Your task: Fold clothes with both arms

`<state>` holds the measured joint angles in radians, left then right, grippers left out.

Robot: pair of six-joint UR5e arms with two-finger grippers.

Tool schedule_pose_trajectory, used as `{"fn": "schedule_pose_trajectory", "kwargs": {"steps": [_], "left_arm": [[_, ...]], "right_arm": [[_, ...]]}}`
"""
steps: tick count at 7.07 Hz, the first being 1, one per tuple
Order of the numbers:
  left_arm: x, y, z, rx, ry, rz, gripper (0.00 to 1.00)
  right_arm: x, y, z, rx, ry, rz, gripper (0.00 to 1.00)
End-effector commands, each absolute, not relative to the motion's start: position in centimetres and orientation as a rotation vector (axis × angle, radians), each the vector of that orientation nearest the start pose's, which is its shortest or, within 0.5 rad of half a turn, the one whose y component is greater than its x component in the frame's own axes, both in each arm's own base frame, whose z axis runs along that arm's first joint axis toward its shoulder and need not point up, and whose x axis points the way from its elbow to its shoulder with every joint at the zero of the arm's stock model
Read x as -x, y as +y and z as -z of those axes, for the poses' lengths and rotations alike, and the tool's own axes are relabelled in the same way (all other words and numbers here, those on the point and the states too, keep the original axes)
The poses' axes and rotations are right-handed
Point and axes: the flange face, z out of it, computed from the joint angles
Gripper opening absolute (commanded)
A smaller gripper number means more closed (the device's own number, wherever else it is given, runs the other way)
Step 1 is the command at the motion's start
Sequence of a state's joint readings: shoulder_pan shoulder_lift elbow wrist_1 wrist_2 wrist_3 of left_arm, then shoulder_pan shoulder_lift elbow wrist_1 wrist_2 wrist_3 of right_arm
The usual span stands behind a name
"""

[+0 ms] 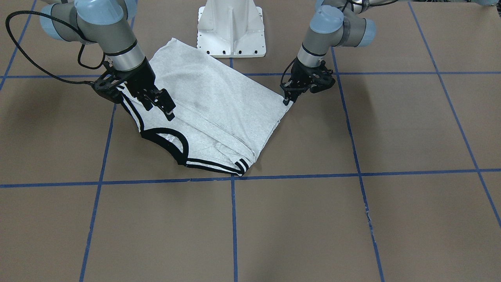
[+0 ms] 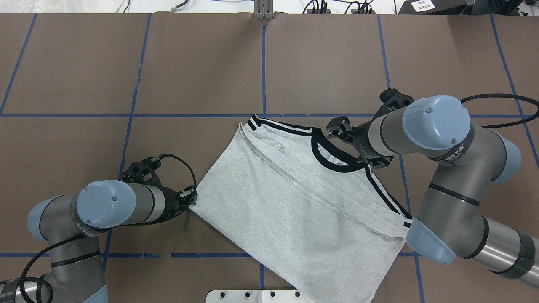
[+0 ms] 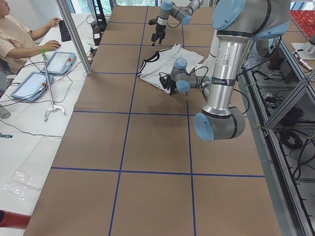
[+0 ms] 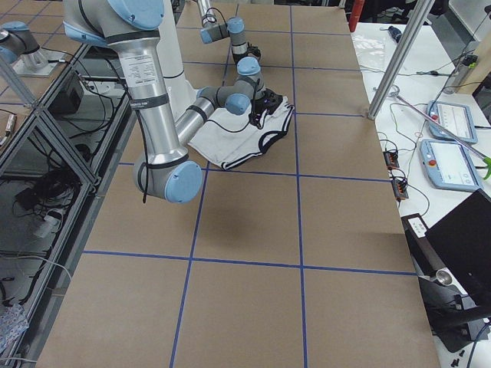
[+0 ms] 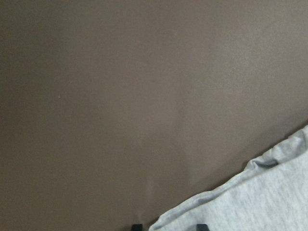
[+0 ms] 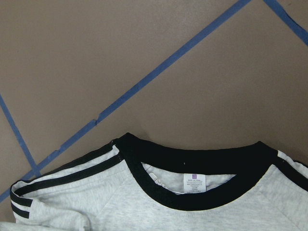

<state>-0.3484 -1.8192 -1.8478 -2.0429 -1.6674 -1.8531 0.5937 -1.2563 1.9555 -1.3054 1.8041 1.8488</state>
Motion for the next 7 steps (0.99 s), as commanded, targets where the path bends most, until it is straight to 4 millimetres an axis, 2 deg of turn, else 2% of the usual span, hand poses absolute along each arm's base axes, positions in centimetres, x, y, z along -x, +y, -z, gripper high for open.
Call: {"fn": "schedule_pose_trajectory", "kwargs": {"steps": [1,2,4,5,6,7], "left_arm": [[-50.1,-31.7,-34.9,0.052,1.009,0.535,0.0],[-49.4,-32.8,-34.9,0.032,1.011,0.538,0.0],[-46.6,-38.0,-35.2,-0.117,0.989,0.459,0.0],[-45.8,-44.5,-33.5,-0.231,0.979,0.47,0.0],[-46.5,-49.9,-32.7,-0.266,0.958,0.515,0.0],[-45.8,-55.3,-31.2,-0.301,0.959,0.584,0.0]], "right_arm": [[40.9,-40.9,-28.7,0.063,-1.003,-0.688,1.0],[40.8,-41.1,-28.8,0.045,-1.002,-0.699,1.0],[40.8,-41.1,-28.7,0.042,-1.002,-0.704,1.0],[40.9,-41.1,-28.7,0.044,-1.002,-0.704,1.0],[40.9,-41.1,-28.6,0.043,-1.009,-0.702,1.0],[41.2,-41.4,-27.9,0.04,-1.02,-0.701,1.0]]}}
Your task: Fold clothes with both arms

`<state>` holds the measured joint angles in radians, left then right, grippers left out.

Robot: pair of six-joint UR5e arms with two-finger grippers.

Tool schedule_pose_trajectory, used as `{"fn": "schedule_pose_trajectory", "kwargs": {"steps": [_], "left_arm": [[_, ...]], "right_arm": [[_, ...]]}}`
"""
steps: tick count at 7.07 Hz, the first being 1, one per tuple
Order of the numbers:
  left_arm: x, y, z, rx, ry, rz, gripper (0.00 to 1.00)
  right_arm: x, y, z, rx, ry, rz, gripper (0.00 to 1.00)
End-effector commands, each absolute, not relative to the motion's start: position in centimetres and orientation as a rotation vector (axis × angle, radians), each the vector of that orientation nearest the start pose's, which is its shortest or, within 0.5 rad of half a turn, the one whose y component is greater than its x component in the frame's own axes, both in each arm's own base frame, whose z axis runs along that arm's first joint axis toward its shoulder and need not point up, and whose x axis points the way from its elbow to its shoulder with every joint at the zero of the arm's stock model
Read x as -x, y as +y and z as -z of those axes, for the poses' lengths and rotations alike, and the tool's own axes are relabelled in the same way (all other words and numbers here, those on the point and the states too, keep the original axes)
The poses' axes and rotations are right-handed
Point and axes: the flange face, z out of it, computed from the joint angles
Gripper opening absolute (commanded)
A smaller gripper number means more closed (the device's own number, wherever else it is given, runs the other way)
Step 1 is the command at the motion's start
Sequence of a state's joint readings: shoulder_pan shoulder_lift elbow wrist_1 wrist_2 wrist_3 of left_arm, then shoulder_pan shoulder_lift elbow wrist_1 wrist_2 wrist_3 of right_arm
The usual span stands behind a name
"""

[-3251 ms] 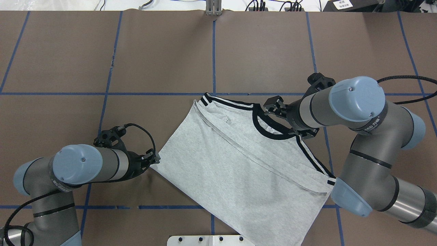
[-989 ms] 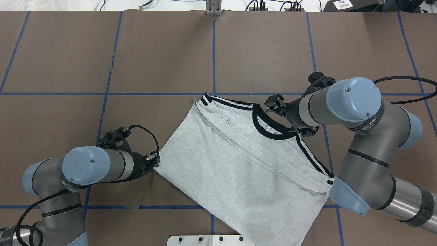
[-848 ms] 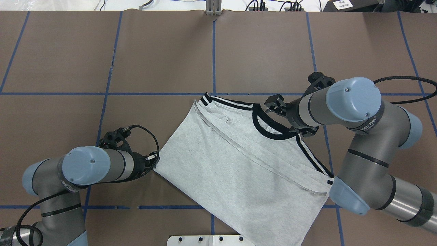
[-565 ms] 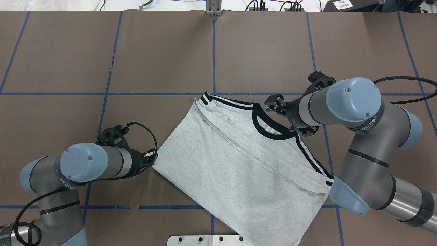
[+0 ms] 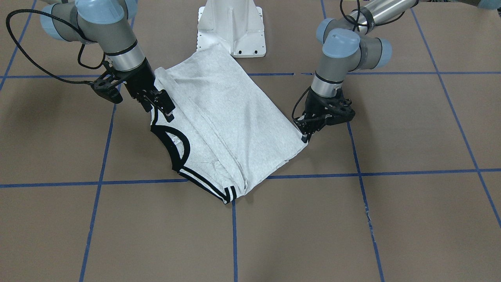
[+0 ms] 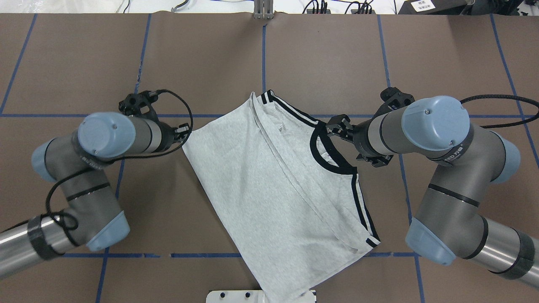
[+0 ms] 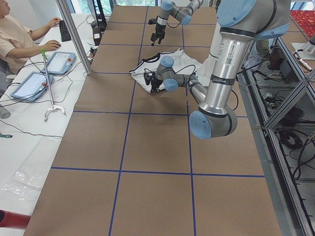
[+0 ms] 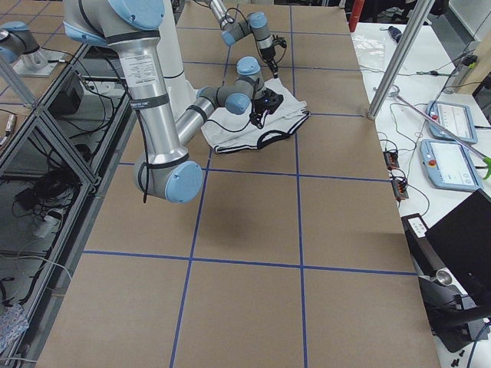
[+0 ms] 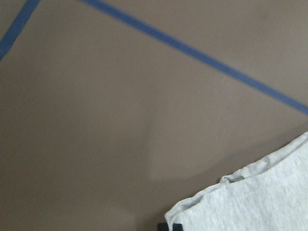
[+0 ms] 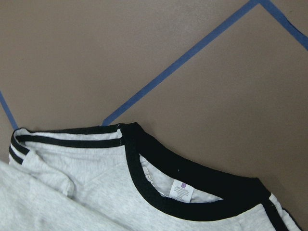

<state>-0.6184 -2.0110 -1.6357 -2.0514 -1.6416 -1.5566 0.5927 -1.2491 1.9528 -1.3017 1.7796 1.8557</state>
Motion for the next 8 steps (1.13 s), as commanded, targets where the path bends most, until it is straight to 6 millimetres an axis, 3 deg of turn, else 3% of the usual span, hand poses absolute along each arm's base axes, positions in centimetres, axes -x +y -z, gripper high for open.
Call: {"fn": "schedule_pose_trajectory", "kwargs": {"steps": [1,2,3,5,6,7,8], "left_arm": [[-45.2,-60.8,-29.2,-0.351,1.001,0.631,0.0],[-47.9,-65.5,-27.9,-0.366,1.012,0.65,0.0],[-49.6,-67.7,-27.4,-0.379,1.041,0.652,0.0],[-49.9,-68.2,-27.6,-0.381,1.044,0.654,0.0],[-50.0,-68.2,-27.9,-0.381,1.04,0.652,0.11],[-49.9,-68.2,-27.6,-0.385,1.052,0.649,0.49],[-49.6,-67.9,-26.7,-0.395,1.072,0.637,0.61]], "right_arm": [[41.4,-41.5,-27.6,0.039,-1.025,-0.7,1.0],[41.7,-41.4,-27.6,0.039,-1.022,-0.695,1.0],[42.2,-41.0,-27.2,0.022,-1.029,-0.69,1.0],[42.9,-40.5,-26.5,-0.039,-1.065,-0.693,1.0],[43.5,-40.1,-26.3,-0.057,-1.072,-0.694,1.0],[43.9,-40.1,-26.3,-0.059,-1.06,-0.682,1.0],[46.1,-40.2,-25.8,-0.044,-1.051,-0.657,1.0]]}}
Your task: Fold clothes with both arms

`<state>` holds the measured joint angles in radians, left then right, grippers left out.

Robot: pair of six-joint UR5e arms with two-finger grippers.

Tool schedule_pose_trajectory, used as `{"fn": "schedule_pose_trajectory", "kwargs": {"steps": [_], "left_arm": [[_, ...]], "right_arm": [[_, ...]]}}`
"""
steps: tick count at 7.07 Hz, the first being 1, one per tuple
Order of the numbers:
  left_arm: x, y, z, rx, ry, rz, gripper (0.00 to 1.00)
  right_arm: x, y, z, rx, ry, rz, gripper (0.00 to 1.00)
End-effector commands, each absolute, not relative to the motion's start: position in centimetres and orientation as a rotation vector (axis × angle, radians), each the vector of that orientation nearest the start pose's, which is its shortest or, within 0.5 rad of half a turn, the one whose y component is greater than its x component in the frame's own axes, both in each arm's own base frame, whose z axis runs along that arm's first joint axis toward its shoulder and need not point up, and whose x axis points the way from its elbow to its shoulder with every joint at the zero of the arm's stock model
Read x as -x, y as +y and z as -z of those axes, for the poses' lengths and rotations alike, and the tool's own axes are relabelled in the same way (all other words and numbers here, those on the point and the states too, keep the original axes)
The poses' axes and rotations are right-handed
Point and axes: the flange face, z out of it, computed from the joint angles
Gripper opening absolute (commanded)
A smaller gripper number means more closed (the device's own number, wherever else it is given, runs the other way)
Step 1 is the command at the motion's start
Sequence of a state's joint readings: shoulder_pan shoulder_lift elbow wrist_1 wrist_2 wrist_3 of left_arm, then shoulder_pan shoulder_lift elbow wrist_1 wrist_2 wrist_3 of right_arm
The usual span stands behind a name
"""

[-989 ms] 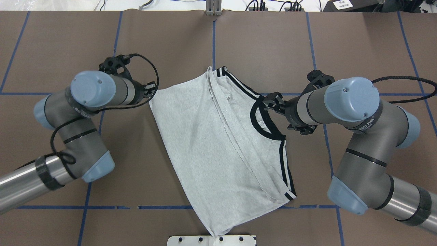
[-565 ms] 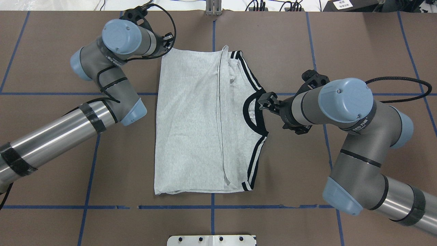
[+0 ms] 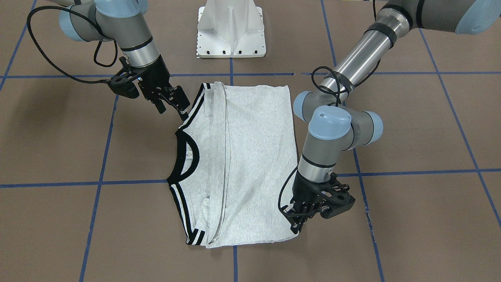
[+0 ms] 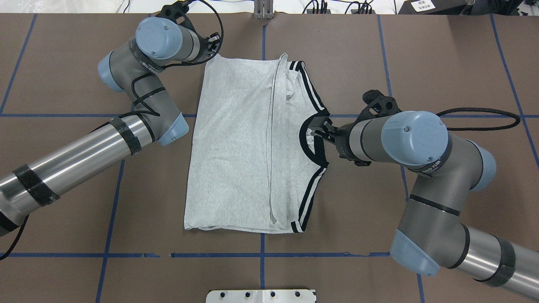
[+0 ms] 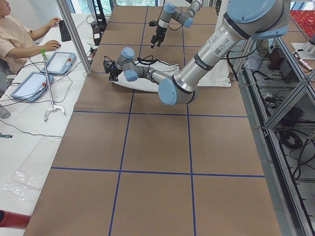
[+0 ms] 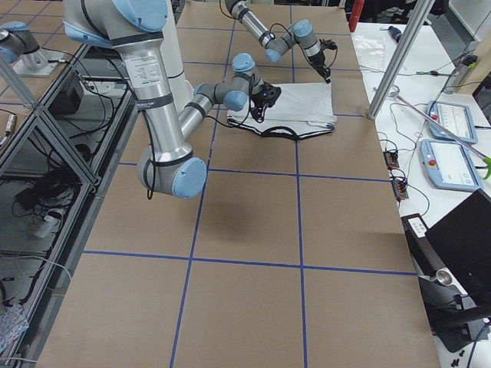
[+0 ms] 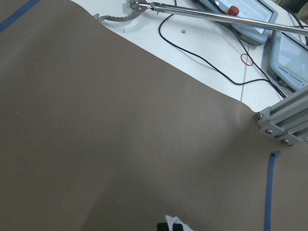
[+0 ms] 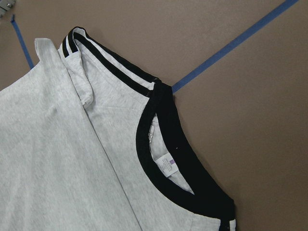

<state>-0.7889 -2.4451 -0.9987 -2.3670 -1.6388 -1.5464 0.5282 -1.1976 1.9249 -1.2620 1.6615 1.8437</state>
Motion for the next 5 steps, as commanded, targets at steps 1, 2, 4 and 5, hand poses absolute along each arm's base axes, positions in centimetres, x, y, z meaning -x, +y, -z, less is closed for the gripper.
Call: {"fn": "schedule_pose_trajectory", "kwargs": {"steps": [1,2,4,5], "left_arm": [[-48.2,-67.1,-25.1,-0.418,1.121,0.625,0.62],[-47.0,-65.4,-25.5,-0.384,1.155,0.591,0.62],[-42.2,-63.4,-27.1,-0.328,1.205,0.548,0.62],[-40.9,-62.9,-27.6,-0.335,1.208,0.552,0.61]], "right_arm": [[49.6,-39.1,-25.4,-0.059,-1.008,-0.549,1.0],[51.5,-37.7,-24.8,-0.089,-0.934,-0.412,1.0],[54.9,-35.0,-21.6,-0.132,-0.796,-0.152,1.0],[56.7,-34.1,-22.5,-0.135,-0.756,-0.062,1.0]]}}
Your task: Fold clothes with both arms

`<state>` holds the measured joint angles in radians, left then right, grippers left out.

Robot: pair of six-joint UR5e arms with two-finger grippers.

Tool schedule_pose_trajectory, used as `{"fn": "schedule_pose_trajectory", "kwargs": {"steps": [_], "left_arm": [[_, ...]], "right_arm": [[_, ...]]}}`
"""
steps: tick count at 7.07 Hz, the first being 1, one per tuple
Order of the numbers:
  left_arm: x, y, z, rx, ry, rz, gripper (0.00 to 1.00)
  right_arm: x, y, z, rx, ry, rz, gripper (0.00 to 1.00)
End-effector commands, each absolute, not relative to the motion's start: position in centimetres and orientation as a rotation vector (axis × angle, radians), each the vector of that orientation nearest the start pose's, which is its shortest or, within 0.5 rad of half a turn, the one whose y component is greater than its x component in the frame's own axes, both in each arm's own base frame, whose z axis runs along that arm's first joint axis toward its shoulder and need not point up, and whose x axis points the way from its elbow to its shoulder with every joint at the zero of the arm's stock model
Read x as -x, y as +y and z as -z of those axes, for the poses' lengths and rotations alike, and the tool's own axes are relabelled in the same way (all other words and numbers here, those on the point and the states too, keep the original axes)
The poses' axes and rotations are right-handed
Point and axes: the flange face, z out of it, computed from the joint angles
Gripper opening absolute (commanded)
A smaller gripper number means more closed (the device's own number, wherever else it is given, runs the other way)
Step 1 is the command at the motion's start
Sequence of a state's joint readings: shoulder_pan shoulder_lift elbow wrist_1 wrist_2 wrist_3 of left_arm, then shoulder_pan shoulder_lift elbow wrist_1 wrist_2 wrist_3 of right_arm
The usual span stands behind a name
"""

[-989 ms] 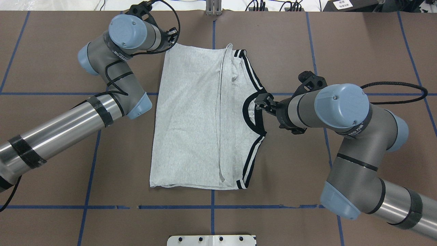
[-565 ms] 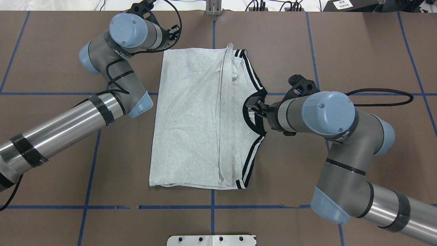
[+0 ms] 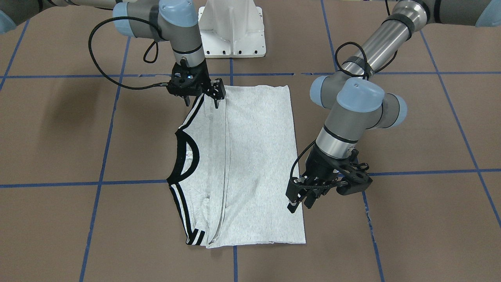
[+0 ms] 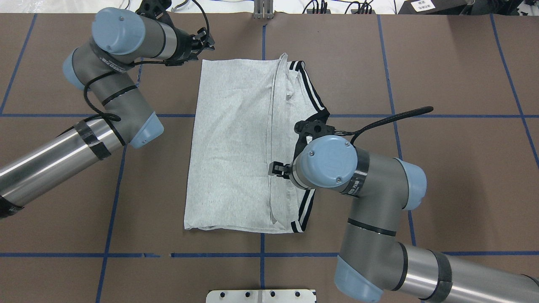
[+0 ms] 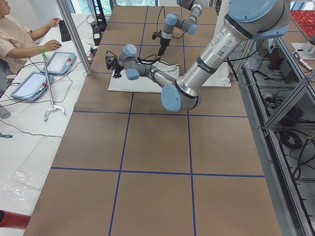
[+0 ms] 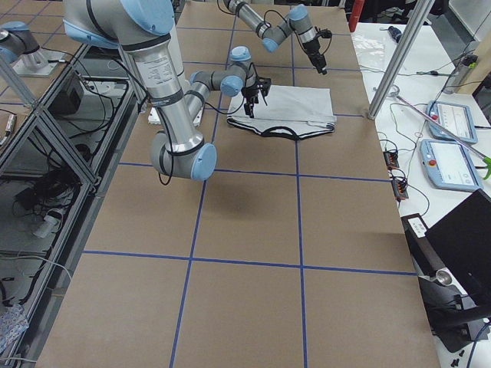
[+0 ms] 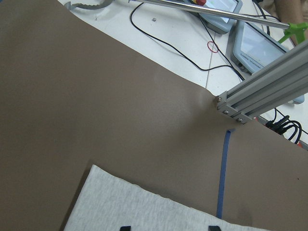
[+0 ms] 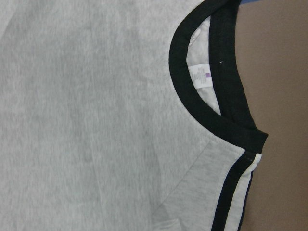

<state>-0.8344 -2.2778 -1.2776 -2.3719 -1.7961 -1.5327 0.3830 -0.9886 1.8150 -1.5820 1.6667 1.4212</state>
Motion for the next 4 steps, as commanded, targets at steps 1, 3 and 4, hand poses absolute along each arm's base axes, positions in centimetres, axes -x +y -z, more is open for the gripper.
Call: {"fn": "schedule_pose_trajectory", "kwargs": {"steps": [1,3,4], "left_arm": [[-40.9,-62.8,-28.1,-0.318,1.208,0.546,0.61],[-40.0,-61.8,-28.1,-0.323,1.22,0.541,0.61],[-40.0,-61.8,-28.1,-0.324,1.22,0.542,0.61]], "right_arm": [[59.7,-34.4,-22.0,-0.086,-0.694,0.068,1.0],[62.5,-35.2,-18.9,-0.049,-0.62,0.144,1.0],[64.3,-35.9,-18.8,-0.037,-0.592,0.143,1.0]]}}
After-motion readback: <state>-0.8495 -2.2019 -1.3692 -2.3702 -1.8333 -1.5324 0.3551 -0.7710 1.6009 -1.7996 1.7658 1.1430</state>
